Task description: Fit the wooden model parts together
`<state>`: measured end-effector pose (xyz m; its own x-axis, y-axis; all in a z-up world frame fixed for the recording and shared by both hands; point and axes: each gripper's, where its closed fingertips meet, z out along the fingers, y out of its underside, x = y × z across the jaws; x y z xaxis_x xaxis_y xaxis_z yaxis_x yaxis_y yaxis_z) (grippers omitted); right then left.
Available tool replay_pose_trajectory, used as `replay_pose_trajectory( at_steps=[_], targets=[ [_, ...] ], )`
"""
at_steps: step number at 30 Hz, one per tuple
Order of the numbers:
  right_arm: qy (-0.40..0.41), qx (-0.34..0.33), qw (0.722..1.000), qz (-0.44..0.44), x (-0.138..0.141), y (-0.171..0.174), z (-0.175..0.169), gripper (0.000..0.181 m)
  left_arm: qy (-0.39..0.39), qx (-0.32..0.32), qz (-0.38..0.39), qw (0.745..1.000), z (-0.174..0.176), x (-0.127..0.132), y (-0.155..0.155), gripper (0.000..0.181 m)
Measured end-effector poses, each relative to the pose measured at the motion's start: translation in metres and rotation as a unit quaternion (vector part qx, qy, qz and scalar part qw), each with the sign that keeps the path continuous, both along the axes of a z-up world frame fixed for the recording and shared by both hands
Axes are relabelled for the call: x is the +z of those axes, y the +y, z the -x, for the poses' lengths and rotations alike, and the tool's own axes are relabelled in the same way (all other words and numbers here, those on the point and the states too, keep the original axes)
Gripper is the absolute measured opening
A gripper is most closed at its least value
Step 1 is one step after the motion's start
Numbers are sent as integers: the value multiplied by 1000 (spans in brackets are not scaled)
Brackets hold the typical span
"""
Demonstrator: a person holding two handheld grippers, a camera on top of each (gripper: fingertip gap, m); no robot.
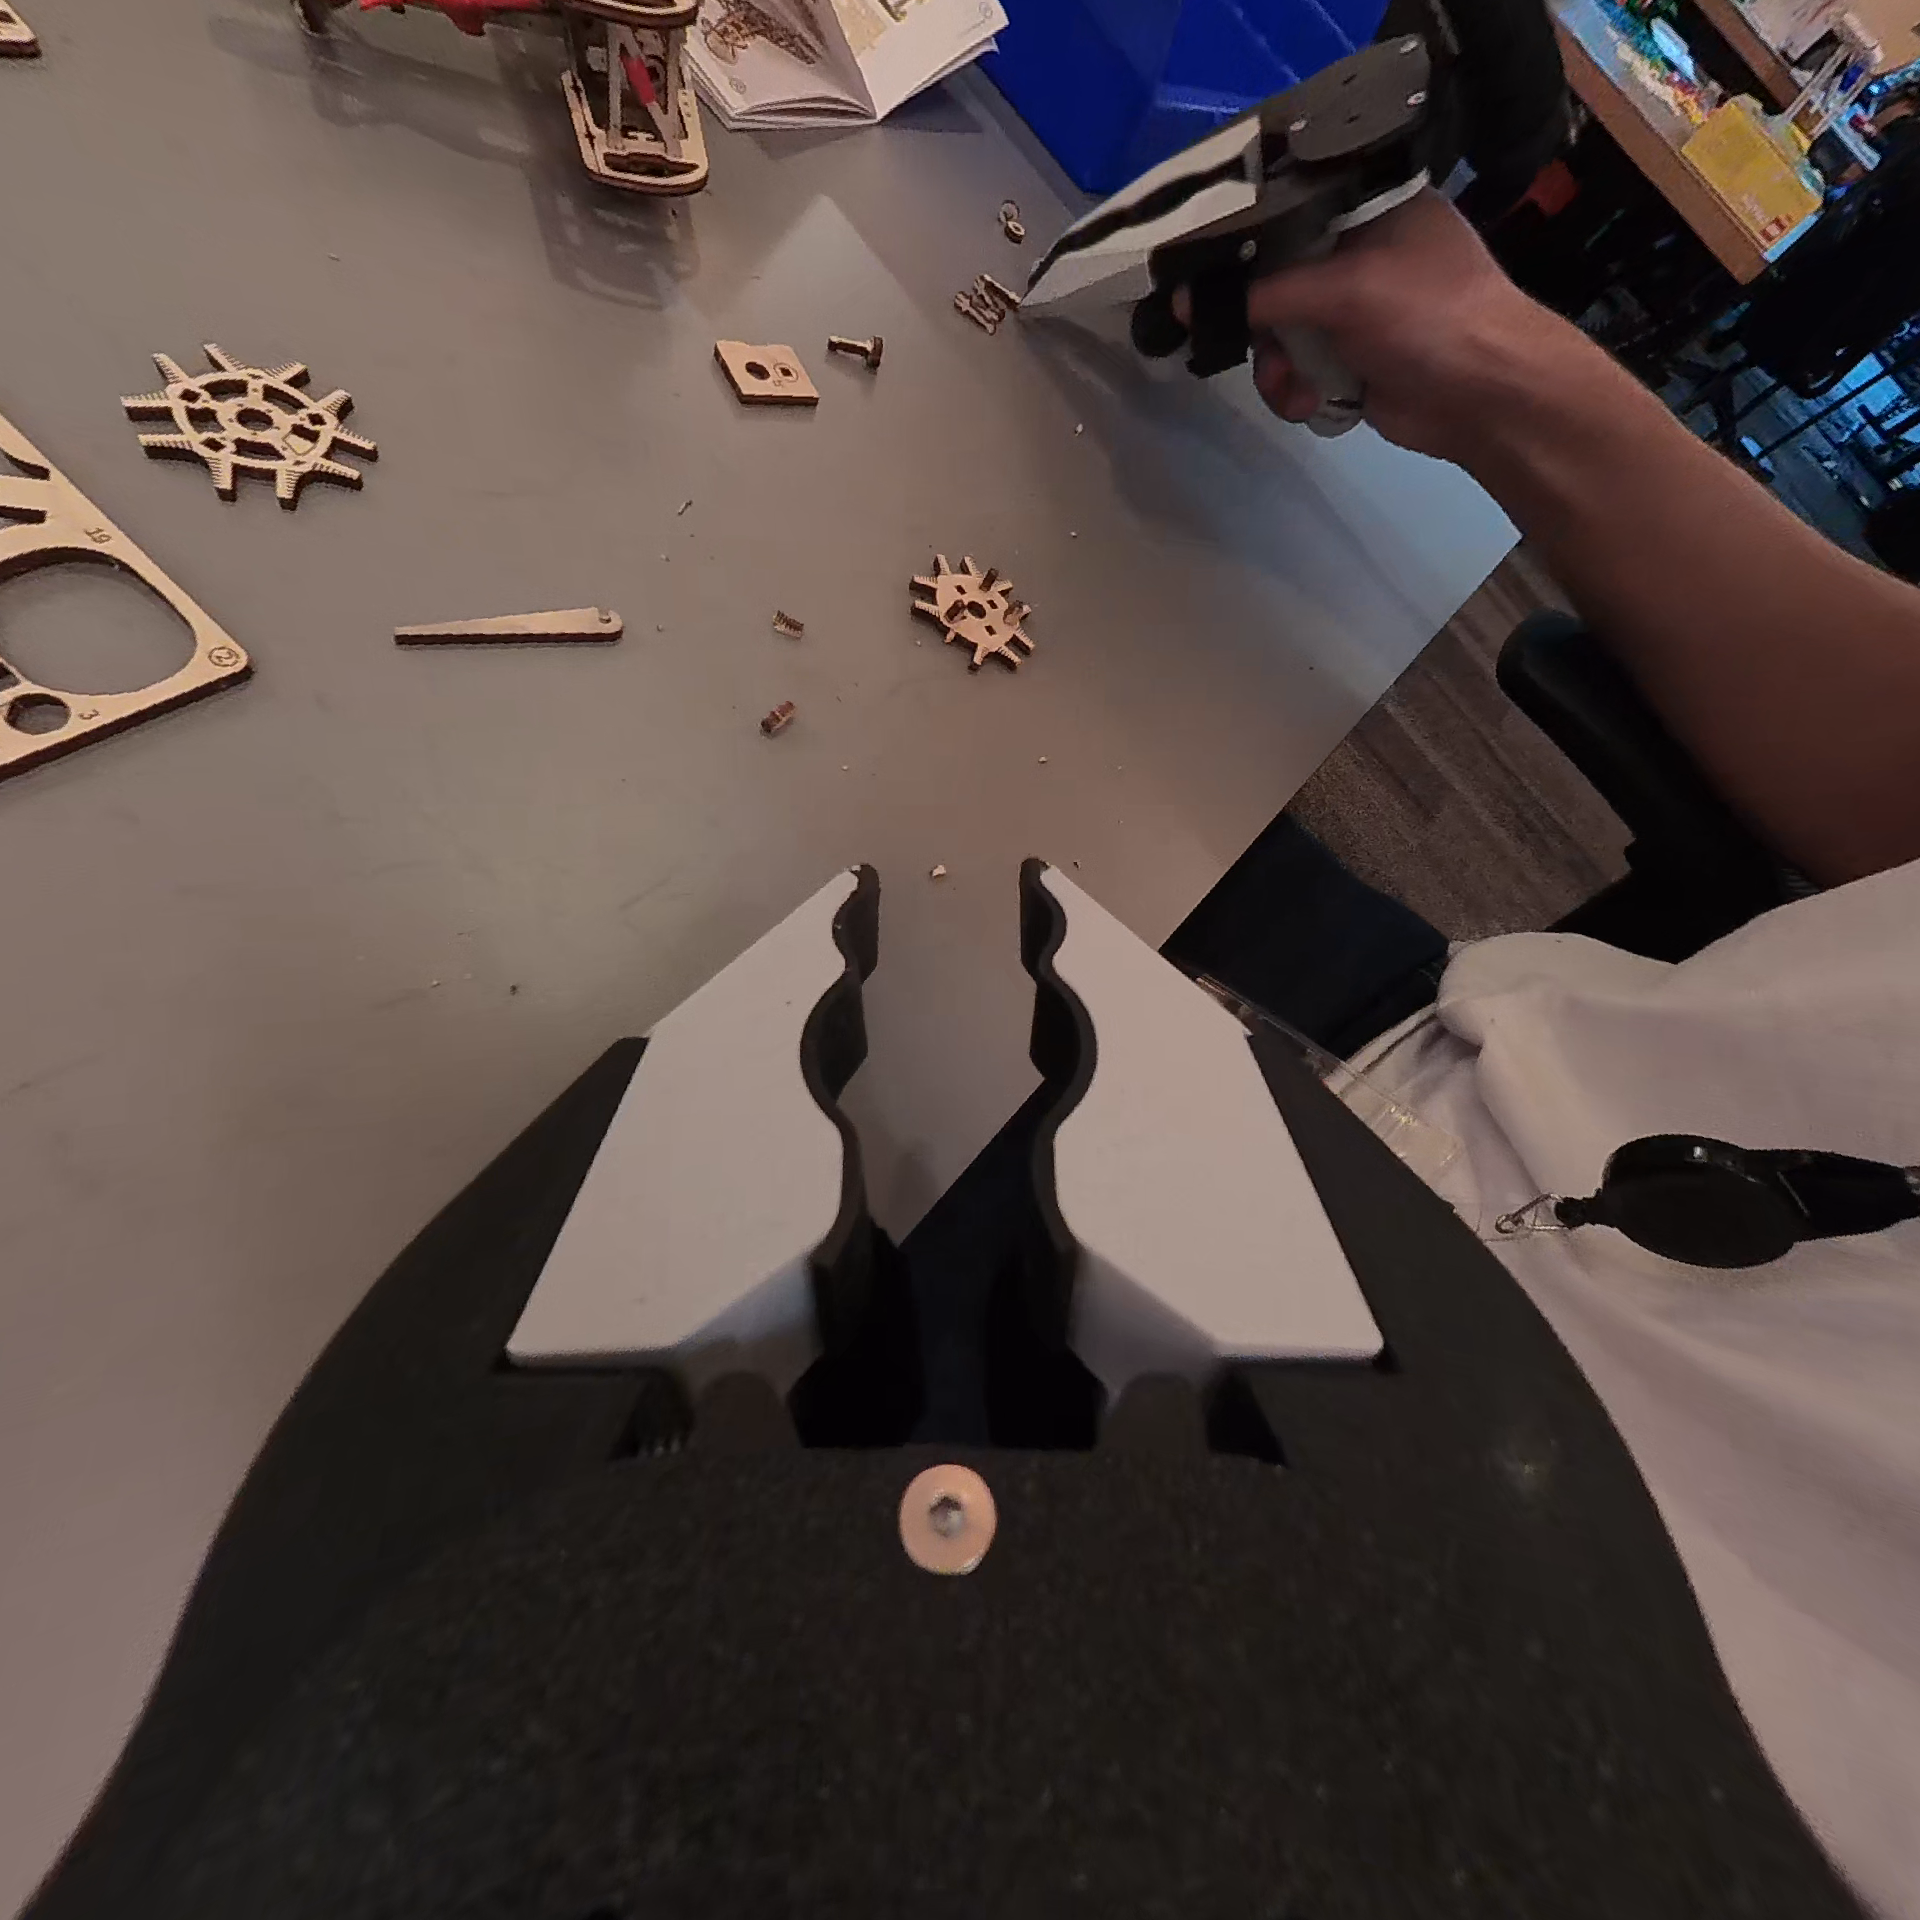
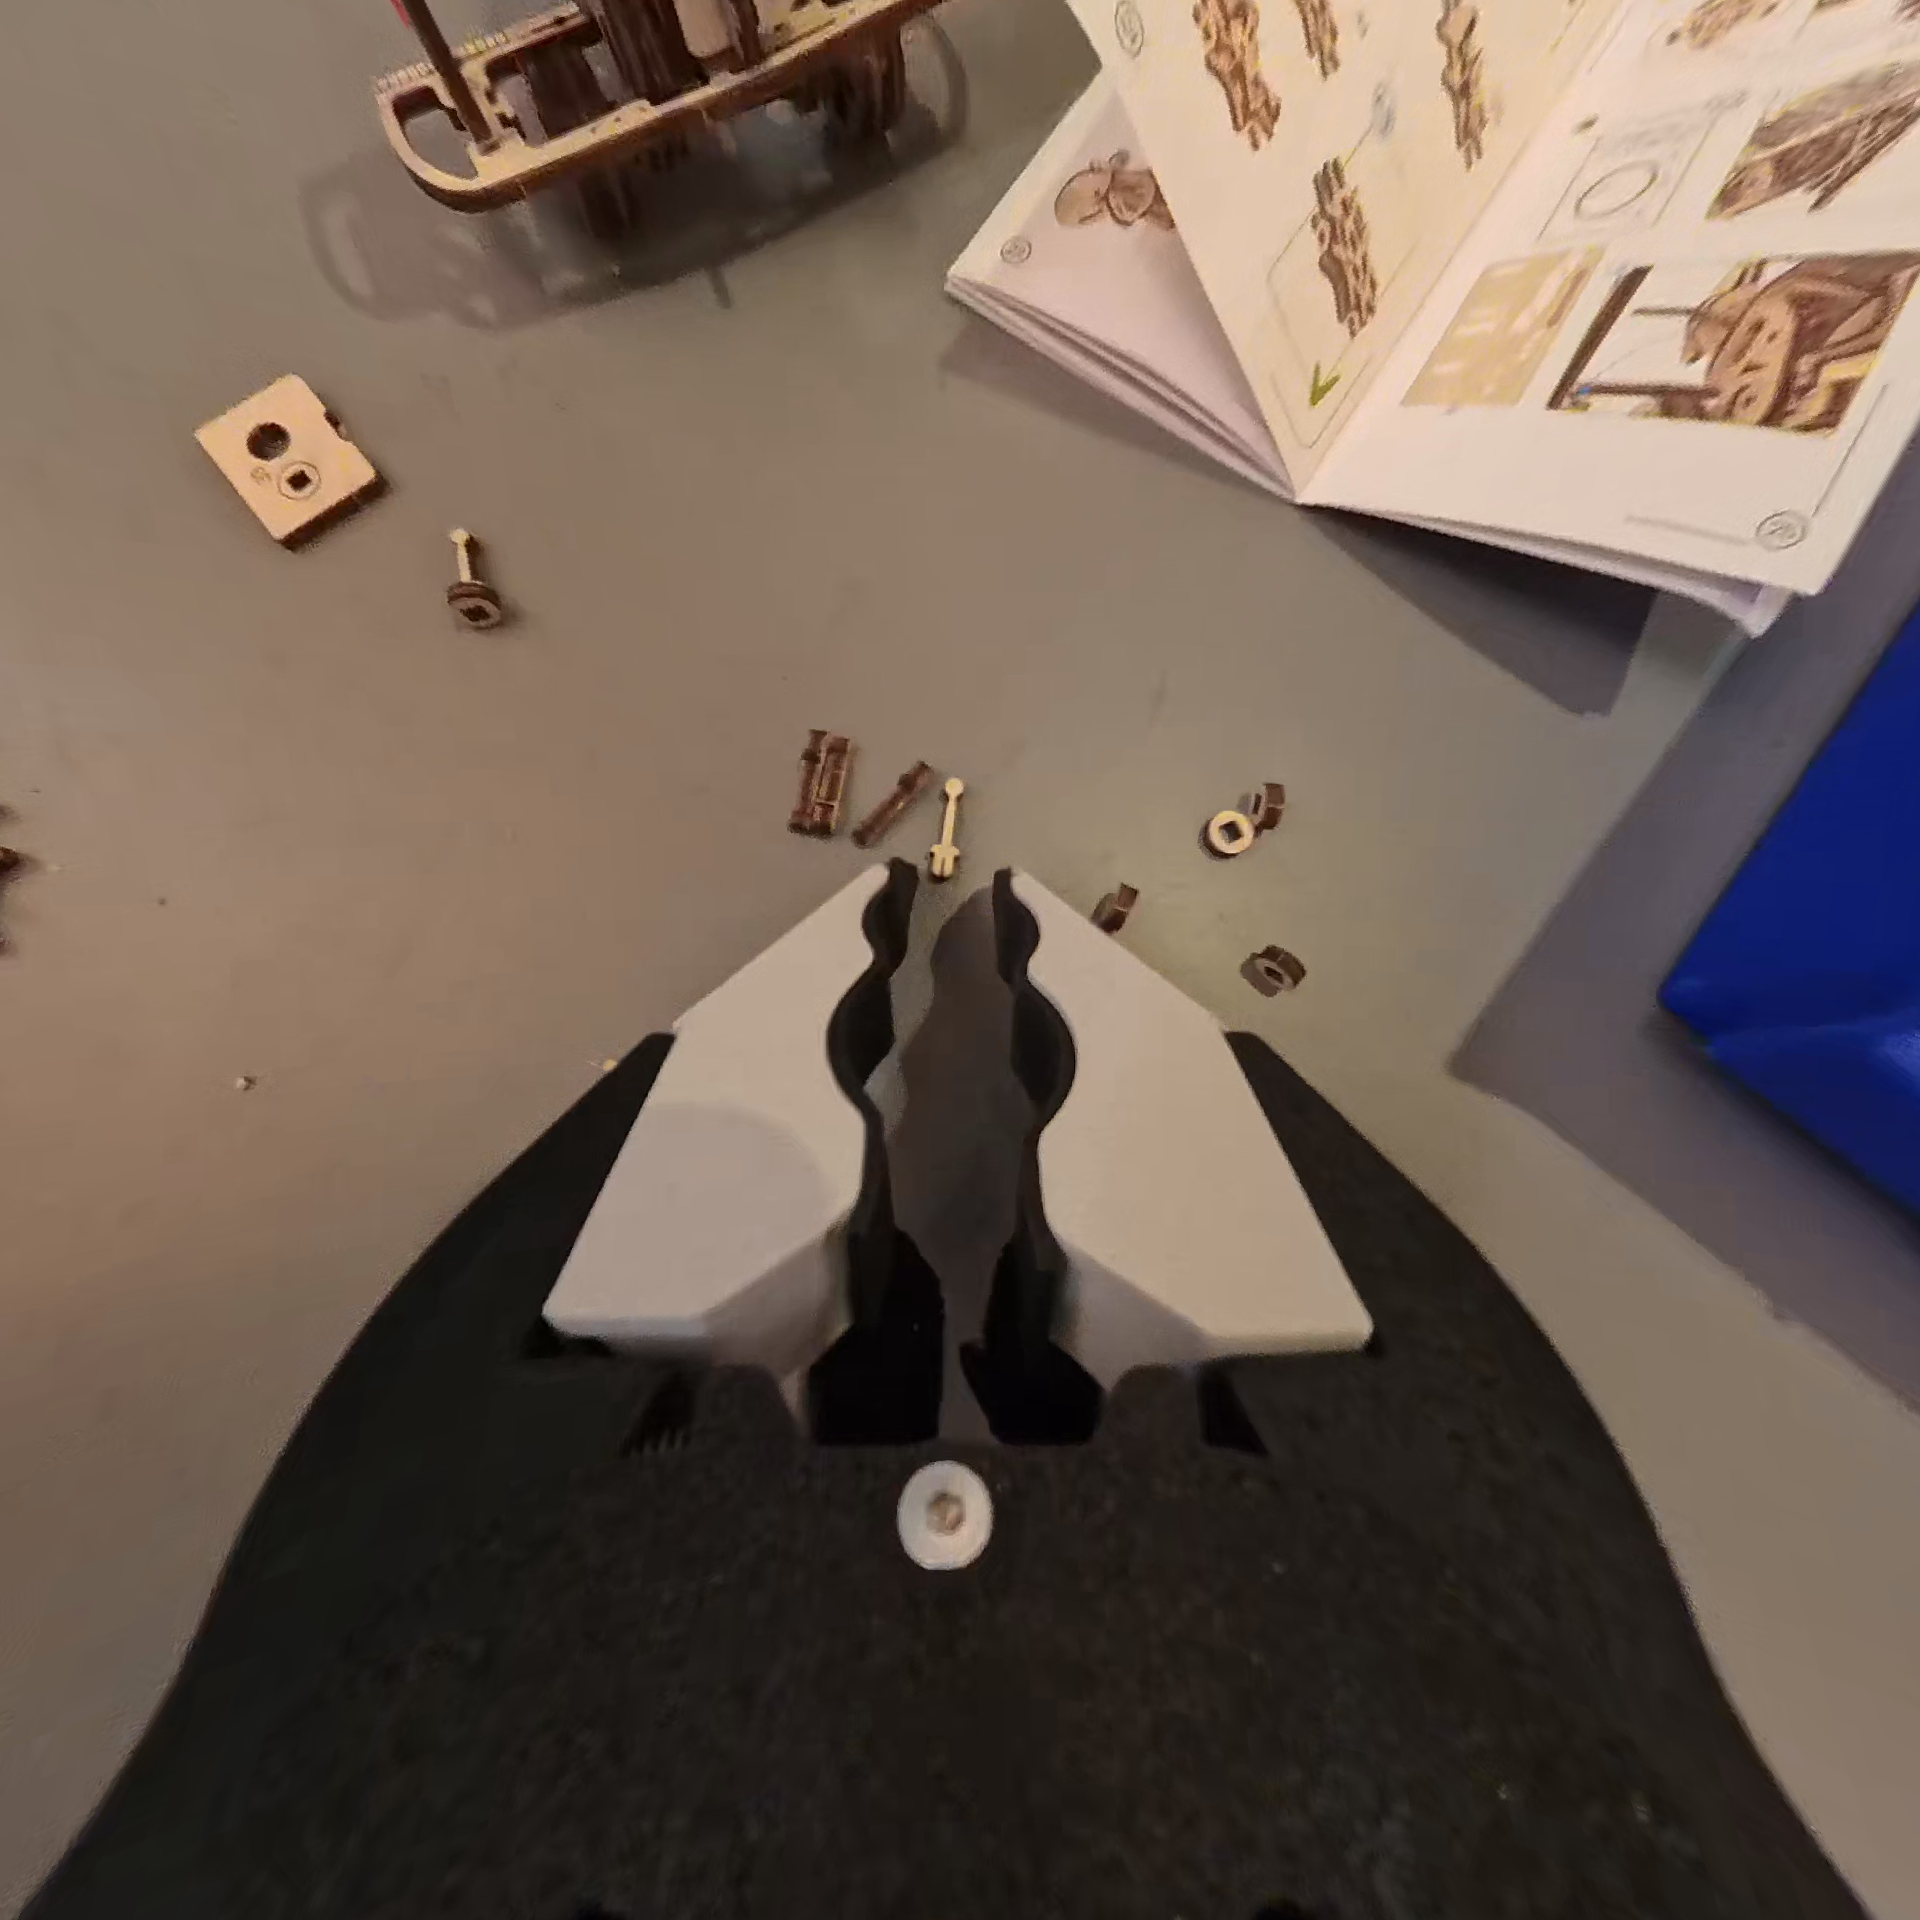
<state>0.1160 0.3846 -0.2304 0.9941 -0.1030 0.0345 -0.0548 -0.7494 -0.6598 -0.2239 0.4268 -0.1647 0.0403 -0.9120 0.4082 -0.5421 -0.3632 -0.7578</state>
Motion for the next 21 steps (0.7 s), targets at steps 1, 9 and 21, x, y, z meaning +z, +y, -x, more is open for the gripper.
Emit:
replay_pose_trajectory(
  at_steps=[1, 9, 21],
  targets=[
    [13, -2, 1000, -3, -2, 1, 0, 15, 1, -2, 1, 1000, 0, 0, -1, 25],
    [66, 34, 996, -58, 19, 4, 9, 3, 11, 0, -10, 1000, -2, -5, 4, 25],
    [312, 284, 866, -268, 144, 24, 224, 3, -129, -27, 14, 991, -41, 55, -17, 21]
  ],
)
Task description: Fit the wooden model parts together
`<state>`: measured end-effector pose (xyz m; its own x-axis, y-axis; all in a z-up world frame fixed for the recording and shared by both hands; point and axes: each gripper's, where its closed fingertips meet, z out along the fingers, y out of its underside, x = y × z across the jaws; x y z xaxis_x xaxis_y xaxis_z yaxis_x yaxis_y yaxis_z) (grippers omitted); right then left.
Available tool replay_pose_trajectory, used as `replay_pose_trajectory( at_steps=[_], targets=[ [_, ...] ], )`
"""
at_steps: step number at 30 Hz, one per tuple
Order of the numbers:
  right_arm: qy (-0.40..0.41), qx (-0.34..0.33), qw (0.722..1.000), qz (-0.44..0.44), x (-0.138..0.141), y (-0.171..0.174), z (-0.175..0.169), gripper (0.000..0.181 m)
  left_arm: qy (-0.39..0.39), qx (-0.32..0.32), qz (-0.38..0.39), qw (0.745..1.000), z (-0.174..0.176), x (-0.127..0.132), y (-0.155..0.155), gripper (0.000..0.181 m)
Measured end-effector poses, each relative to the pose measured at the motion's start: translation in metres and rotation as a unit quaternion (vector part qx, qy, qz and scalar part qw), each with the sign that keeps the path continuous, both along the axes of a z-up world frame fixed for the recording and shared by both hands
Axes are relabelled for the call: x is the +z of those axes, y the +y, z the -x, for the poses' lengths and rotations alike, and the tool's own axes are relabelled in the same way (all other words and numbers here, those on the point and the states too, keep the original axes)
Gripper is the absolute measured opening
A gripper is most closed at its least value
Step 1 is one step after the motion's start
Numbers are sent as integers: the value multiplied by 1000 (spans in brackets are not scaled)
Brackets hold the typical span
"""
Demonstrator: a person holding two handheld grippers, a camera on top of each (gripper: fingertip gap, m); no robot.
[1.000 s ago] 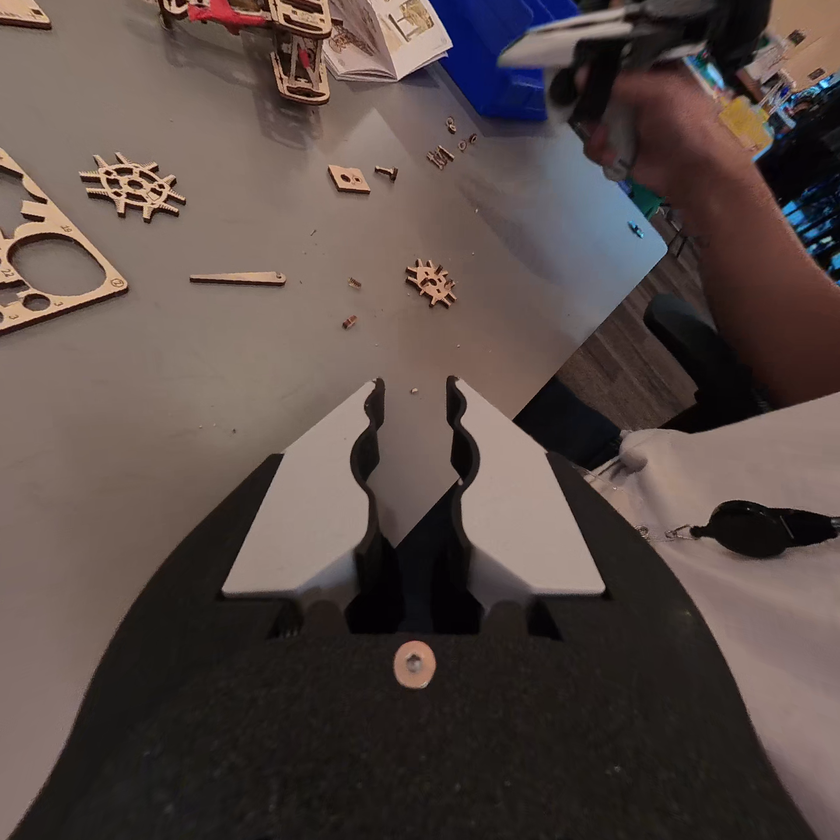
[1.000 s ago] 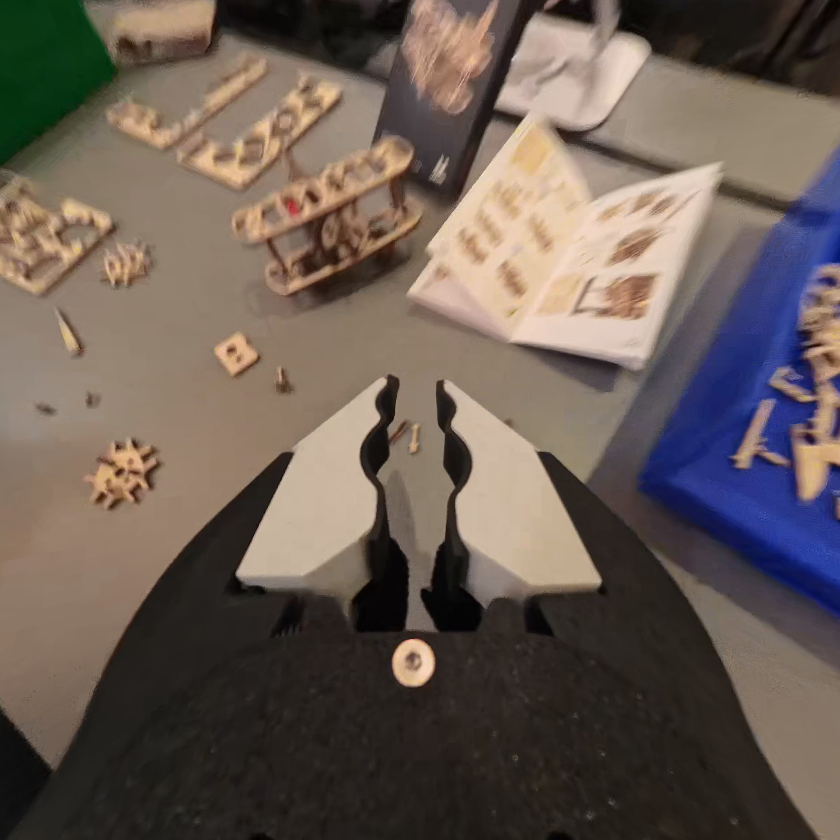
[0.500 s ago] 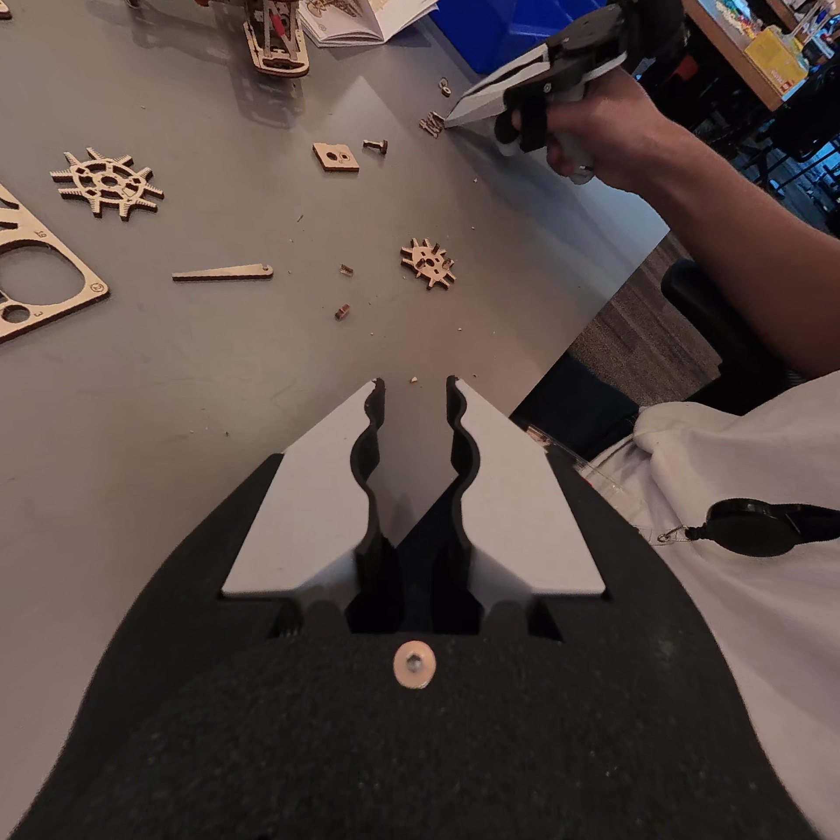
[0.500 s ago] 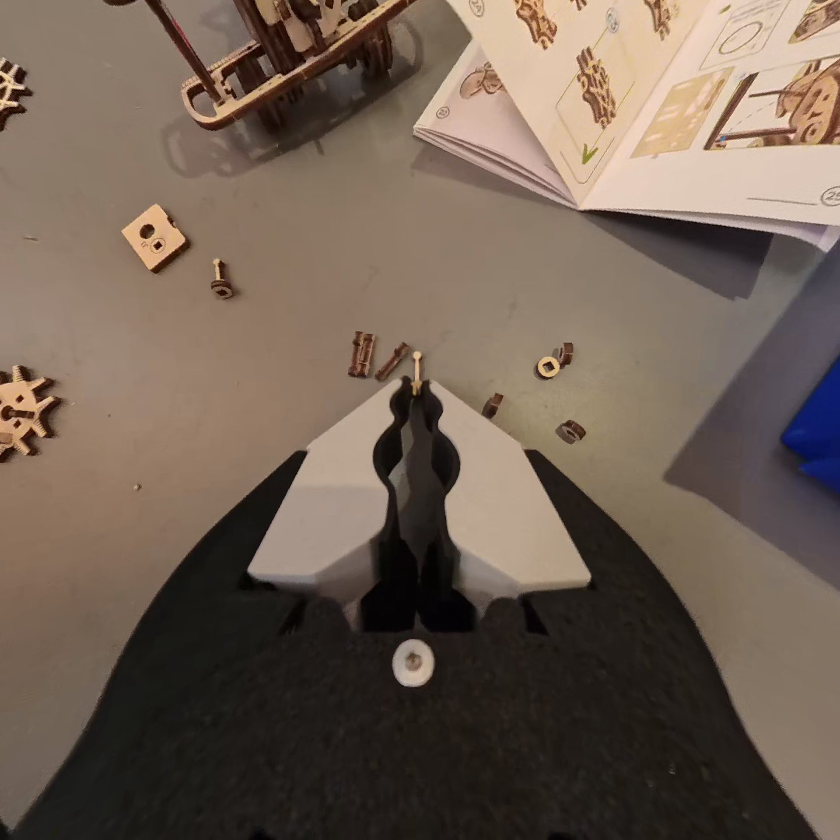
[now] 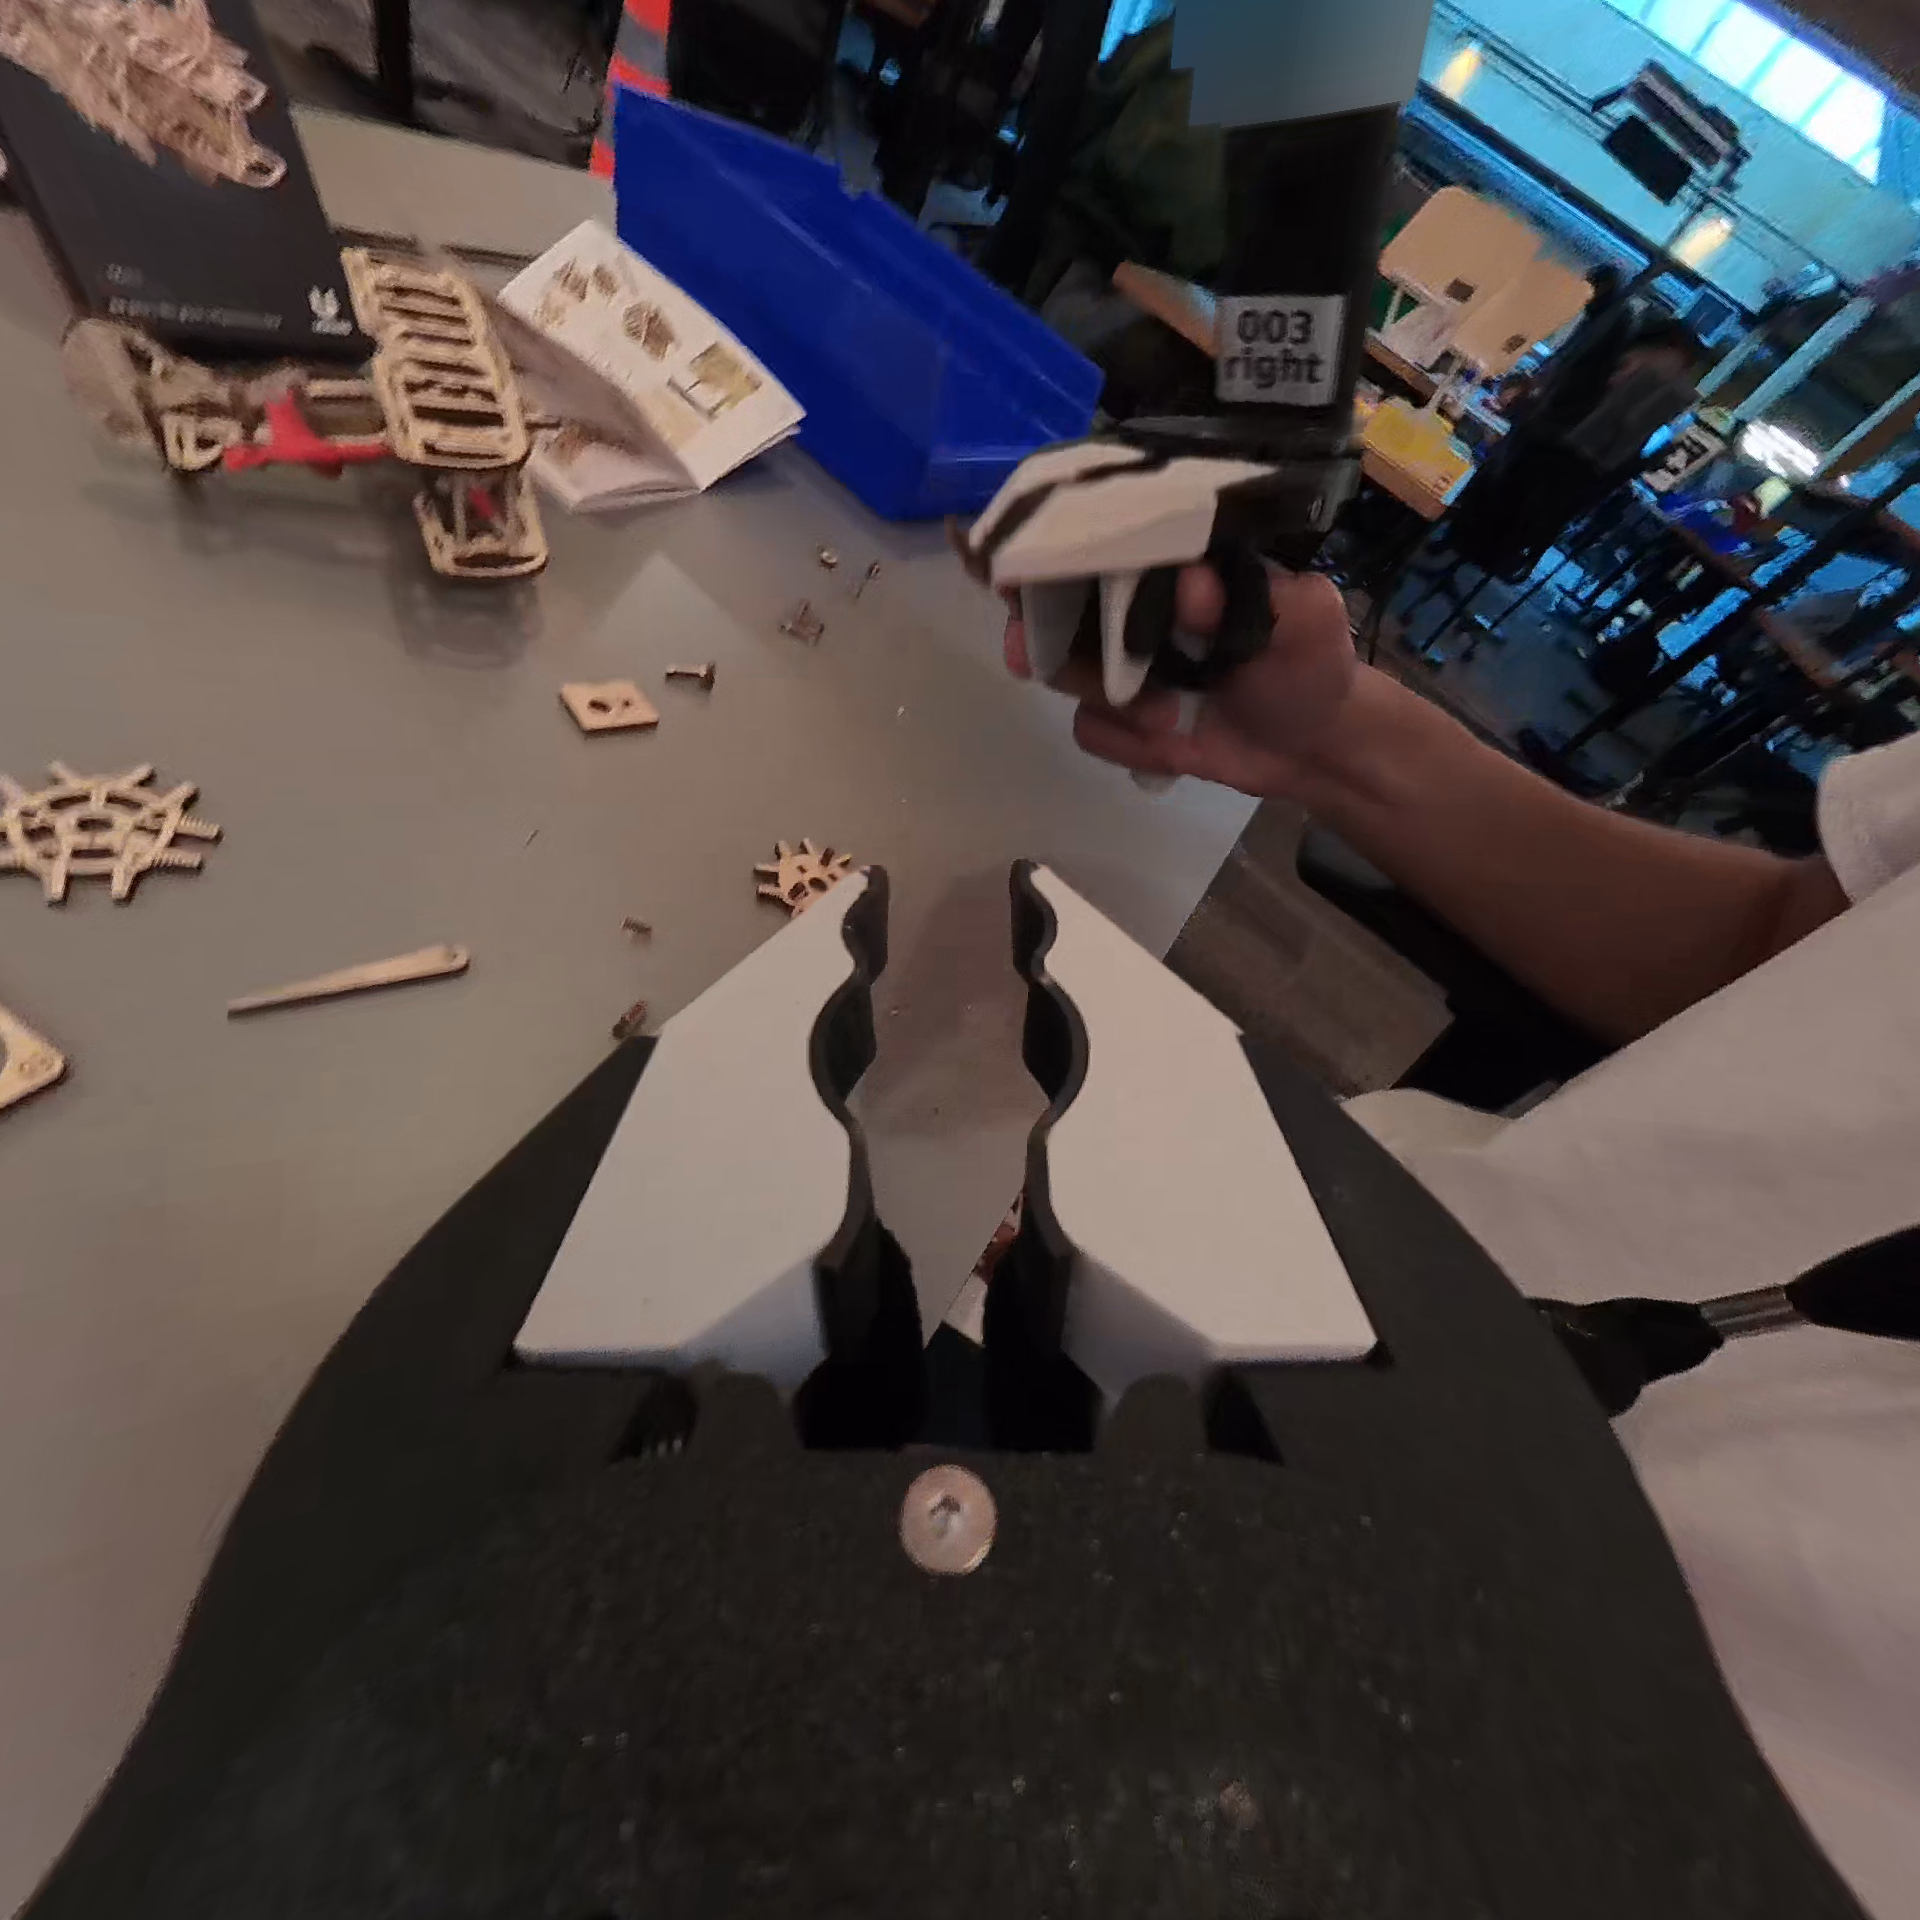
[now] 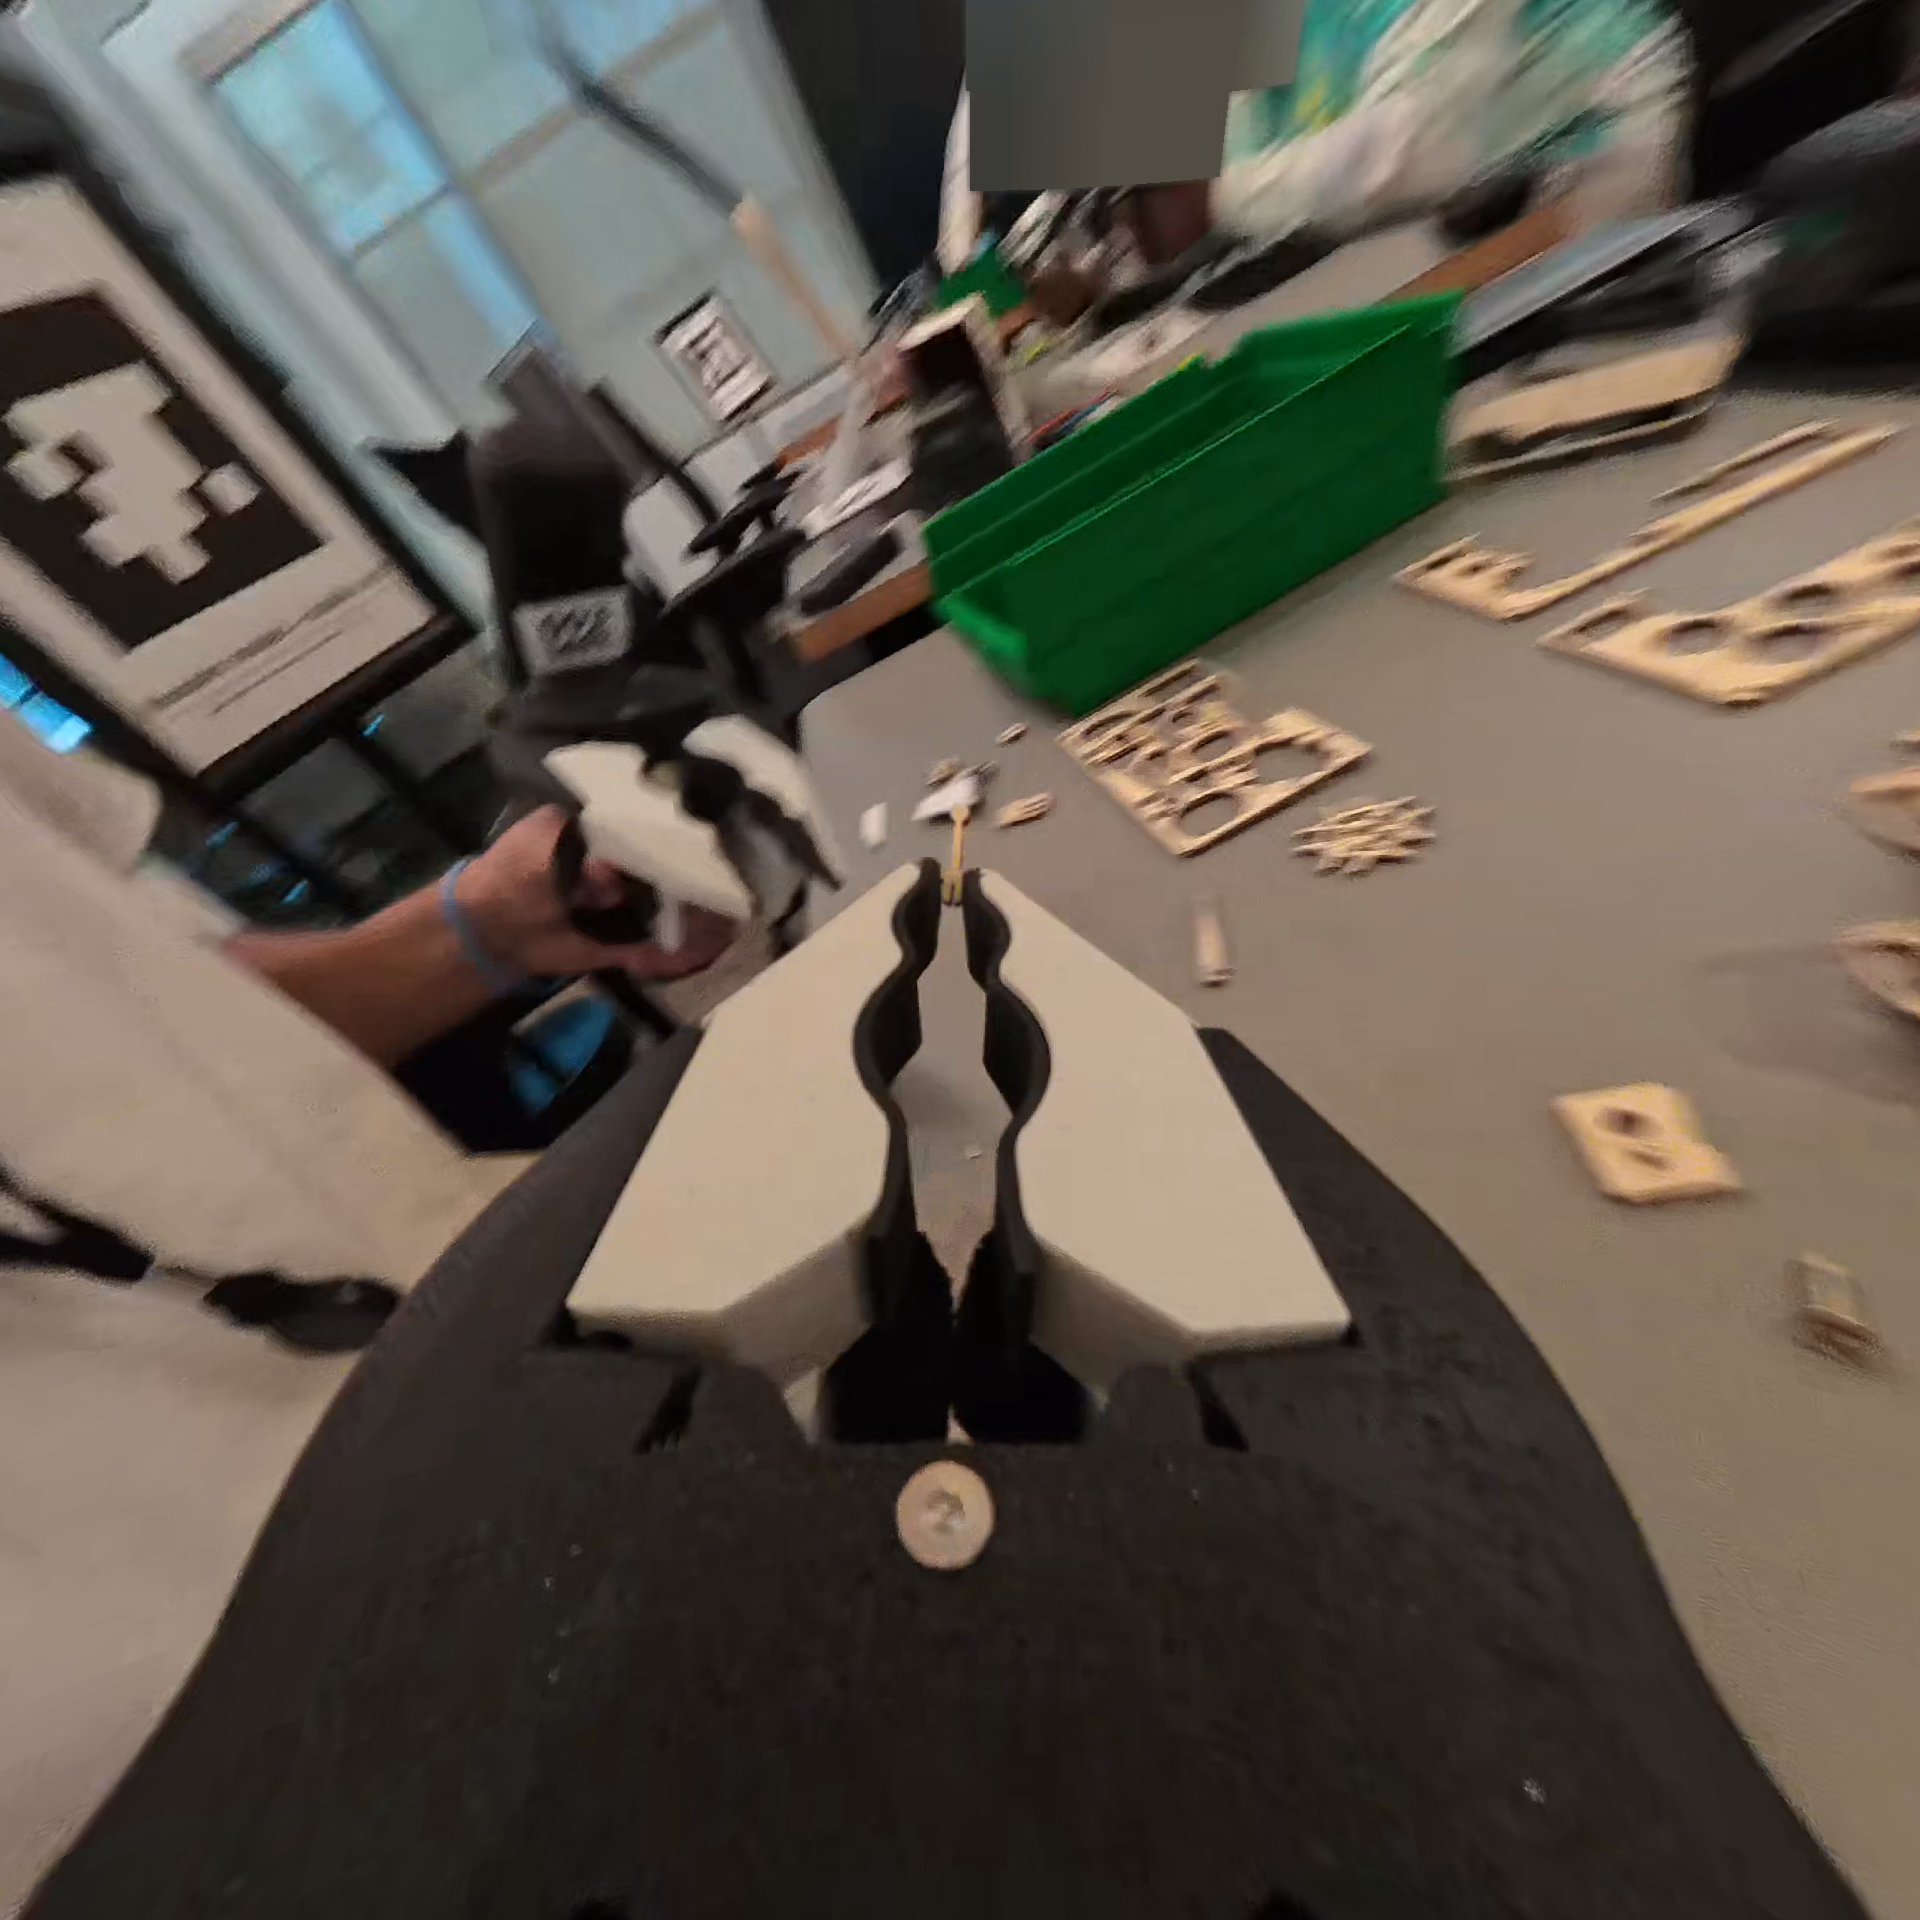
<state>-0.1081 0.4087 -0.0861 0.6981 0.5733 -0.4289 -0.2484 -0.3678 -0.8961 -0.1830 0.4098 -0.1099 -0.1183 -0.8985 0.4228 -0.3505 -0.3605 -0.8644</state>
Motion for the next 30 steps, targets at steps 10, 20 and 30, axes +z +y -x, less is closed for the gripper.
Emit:
replay_pose_trajectory(
  at_steps=[10, 20, 30],
  targets=[
    [-150, 235, 959, 56, -43, -53, 91, 3, 26, -163, -78, 983, 21, -17, -48, 18],
    [-145, 288, 944, 74, -46, -71, 103, 3, 23, -225, -101, 969, 24, -23, -77, 8],
    [-139, 266, 953, 30, -40, -67, 100, 4, 21, -212, -115, 970, 22, -20, -74, 0]
  ],
)
